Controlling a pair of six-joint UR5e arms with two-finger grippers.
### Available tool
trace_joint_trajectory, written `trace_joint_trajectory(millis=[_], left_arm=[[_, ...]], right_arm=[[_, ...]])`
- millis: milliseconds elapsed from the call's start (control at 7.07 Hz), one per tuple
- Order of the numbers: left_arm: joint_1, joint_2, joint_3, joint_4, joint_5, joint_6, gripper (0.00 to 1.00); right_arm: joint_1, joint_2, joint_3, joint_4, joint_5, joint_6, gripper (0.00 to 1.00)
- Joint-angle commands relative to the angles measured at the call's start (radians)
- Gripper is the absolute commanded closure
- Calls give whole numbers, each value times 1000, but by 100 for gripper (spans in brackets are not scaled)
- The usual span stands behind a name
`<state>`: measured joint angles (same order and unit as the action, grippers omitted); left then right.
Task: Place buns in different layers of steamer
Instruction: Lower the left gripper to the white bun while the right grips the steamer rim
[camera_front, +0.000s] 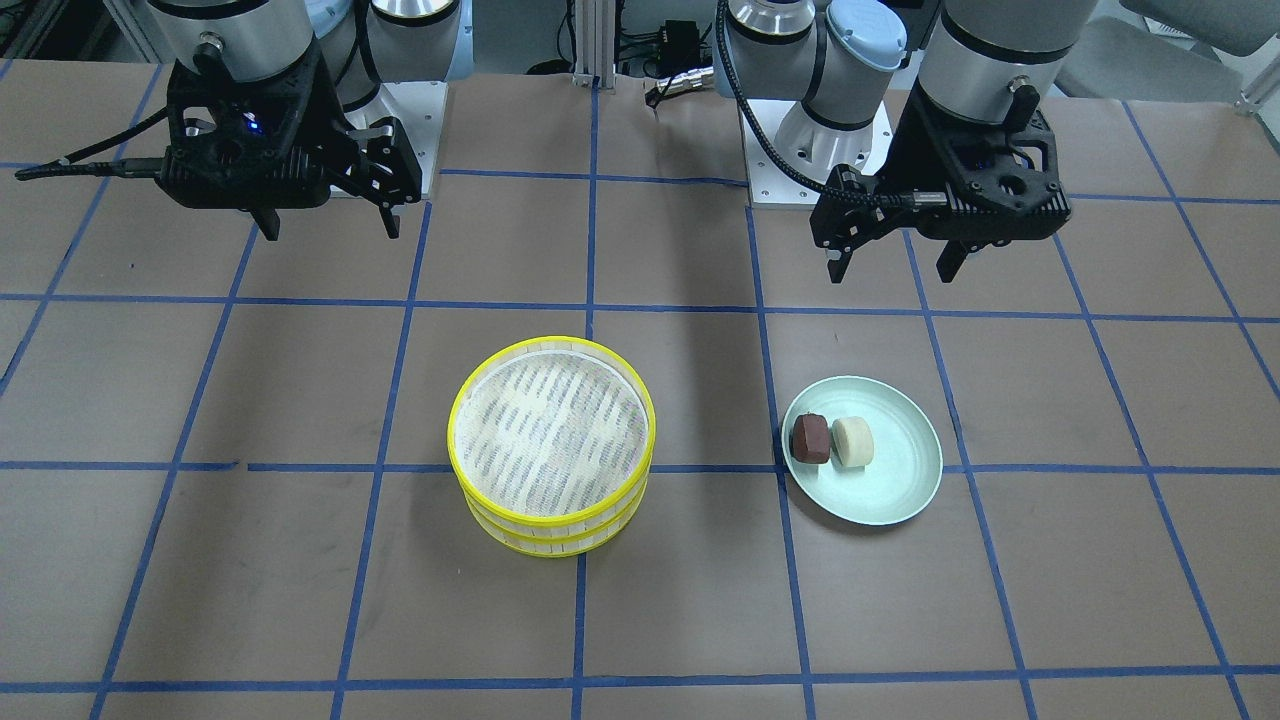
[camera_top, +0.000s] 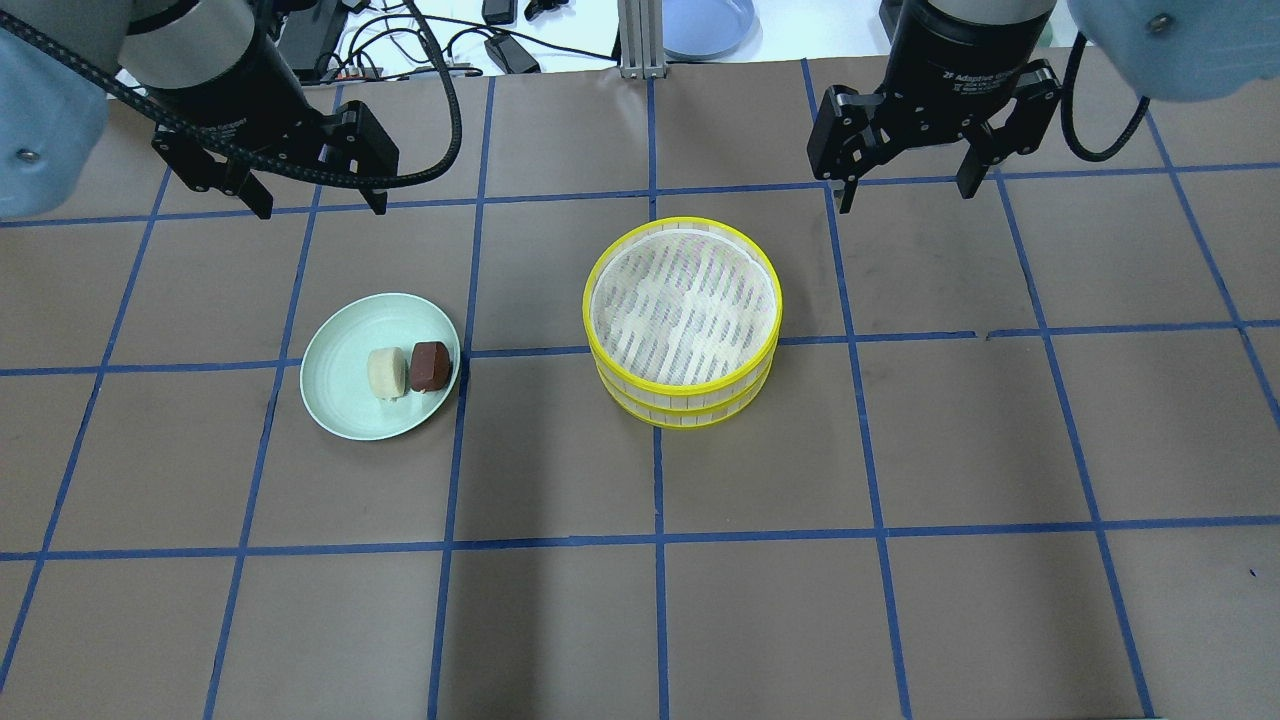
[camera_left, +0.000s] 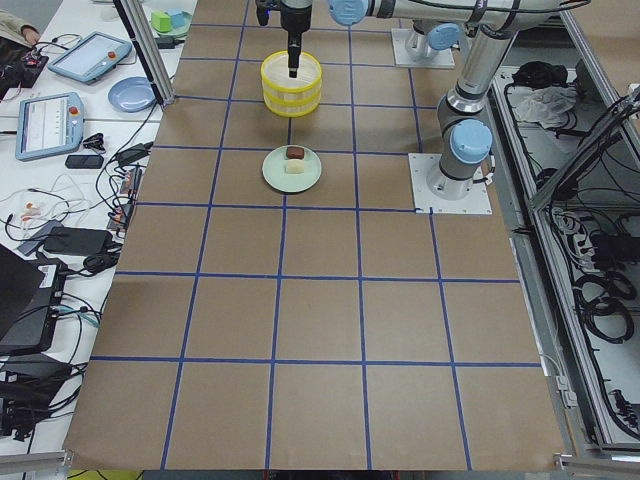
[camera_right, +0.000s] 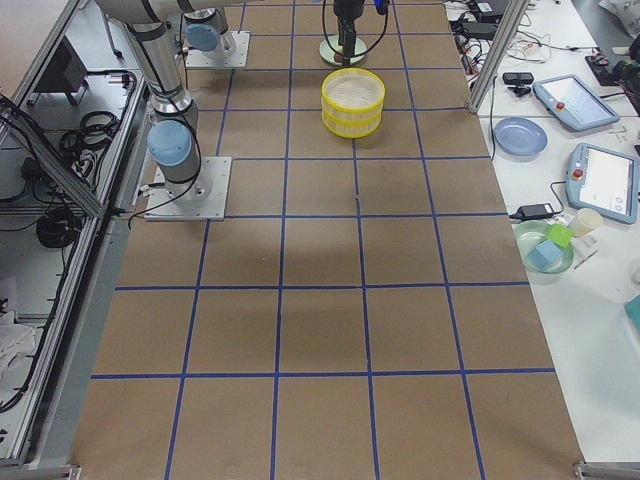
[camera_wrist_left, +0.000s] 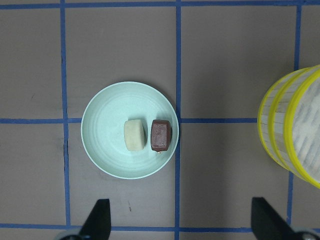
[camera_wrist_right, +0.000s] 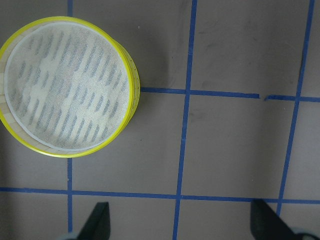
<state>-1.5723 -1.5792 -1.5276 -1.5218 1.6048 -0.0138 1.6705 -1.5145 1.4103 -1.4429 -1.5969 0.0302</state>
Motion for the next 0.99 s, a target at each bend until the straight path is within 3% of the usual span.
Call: trace_joint_trajectory(millis=[0,283,425,566,849], left_arm=[[8,-8,-17,2,-5,8,0],[43,-24,-46,8,0,61,0],[122,-51,-107,96,-5,124,0],[173,-115,-179,141,6,126,0],[198,-265,-229,253,7,92,0]], right_arm=[[2,-18,19,1,-2,-3,0],[2,-19,32,-2,-8,-3,0],[2,-19,36,-2,-9,-3,0],[3,-19,38,-2,-8,0,0],[8,-10,76,-8,0,17,0]])
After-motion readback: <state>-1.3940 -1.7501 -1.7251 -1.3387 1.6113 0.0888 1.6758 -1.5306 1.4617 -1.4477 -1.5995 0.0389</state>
